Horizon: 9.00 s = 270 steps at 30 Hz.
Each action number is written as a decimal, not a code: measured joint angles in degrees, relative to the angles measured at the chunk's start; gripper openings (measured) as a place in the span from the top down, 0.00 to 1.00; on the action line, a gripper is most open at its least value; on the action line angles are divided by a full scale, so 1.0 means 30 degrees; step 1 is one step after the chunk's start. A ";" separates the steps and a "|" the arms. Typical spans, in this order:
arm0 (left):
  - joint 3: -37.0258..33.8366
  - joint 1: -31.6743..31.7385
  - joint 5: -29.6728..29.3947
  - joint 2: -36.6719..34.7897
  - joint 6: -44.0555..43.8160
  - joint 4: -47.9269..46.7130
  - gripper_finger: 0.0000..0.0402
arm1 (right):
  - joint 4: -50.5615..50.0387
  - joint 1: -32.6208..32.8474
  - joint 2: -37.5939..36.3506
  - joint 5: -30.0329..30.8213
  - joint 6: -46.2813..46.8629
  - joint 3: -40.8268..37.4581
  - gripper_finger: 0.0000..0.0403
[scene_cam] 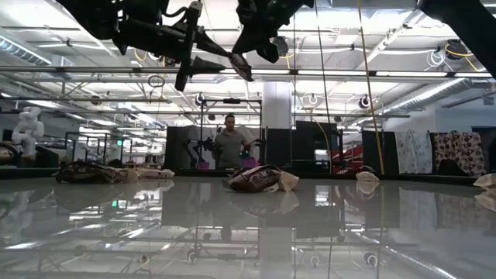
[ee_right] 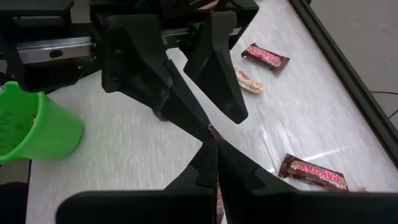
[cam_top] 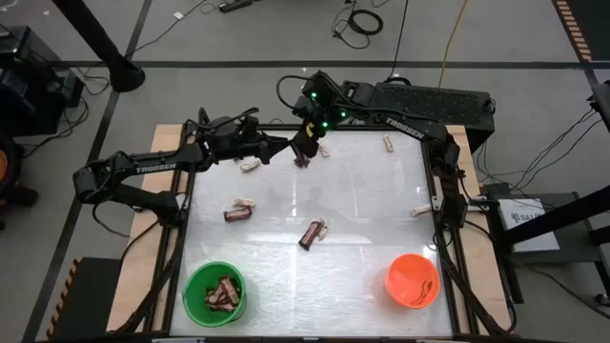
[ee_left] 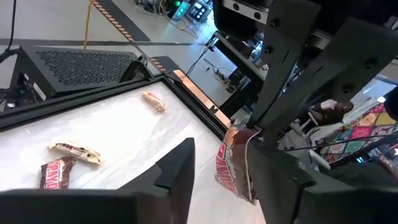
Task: Sort candy by brand, put in halloween buckets
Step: Put the brown chocolate bar into the green bucket
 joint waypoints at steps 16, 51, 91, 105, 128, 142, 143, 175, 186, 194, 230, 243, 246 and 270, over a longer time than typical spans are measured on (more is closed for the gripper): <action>0.0000 0.0002 0.0149 0.0000 0.1080 0.0015 0.99 | 0.0479 -0.0002 0.0000 -0.0032 -0.0095 0.0000 1.00; -0.0016 -0.0377 -0.1644 0.0911 0.7782 -0.9874 0.92 | -0.3042 -0.0286 0.0000 -0.0124 -0.1433 0.0000 0.51; 0.0014 -0.2717 -0.6131 0.7972 0.7108 -0.8689 0.17 | -0.2936 -0.0126 0.0000 -0.0007 -0.2171 0.0000 0.51; 0.0058 -0.2703 -0.6743 0.7966 0.6958 -0.9827 0.61 | -0.2739 -0.0126 0.0000 0.0000 -0.2430 0.0000 0.51; 0.6850 -0.2703 -0.1390 0.3079 1.1845 -2.8538 0.97 | -0.2533 -0.0170 0.0000 -0.0015 -0.5156 0.0000 0.51; 0.7162 -1.0494 0.9022 -0.4672 -0.0919 -3.1149 0.97 | -0.2638 -0.0009 0.0911 -0.0171 -0.7669 -0.0084 0.51; 0.7162 -1.1434 0.8952 -0.5046 -0.2104 -3.0586 0.97 | -0.2638 -0.0007 0.0959 -0.0150 -0.7695 -0.0095 0.51; 0.5289 -1.8765 1.0877 -0.2410 -0.4146 -2.7589 0.59 | -0.1792 0.0056 0.1253 -0.0117 -0.7428 -0.0066 0.51; 0.4005 -1.2216 -0.3541 -0.4778 0.2989 -3.1875 0.59 | -0.2962 0.0049 0.1253 -0.0109 -0.5932 -0.0058 0.51; -0.1369 -0.7736 -0.5034 -0.1805 0.8292 -2.6289 0.59 | -0.3752 0.0140 0.1253 -0.0116 -0.4410 -0.0058 0.51; -0.1249 -0.7332 -0.3183 0.2494 0.8834 -2.2545 0.69 | -0.4233 0.0144 0.1253 -0.0102 -0.5992 -0.0051 0.51; 0.0202 -0.7329 -0.3129 0.2447 0.9376 -2.4292 0.99 | -0.4204 0.0115 0.1253 -0.0102 -0.6190 -0.0051 0.51; 0.1621 -0.7329 -0.2678 0.1942 1.0294 -2.6230 0.99 | -0.4208 0.0115 0.1253 -0.0103 -0.6444 -0.0051 0.51; 0.8502 -2.0217 0.6699 0.1880 -0.3212 -2.7138 0.99 | -0.5091 0.1197 0.1217 -0.0201 -0.7403 -0.2940 0.51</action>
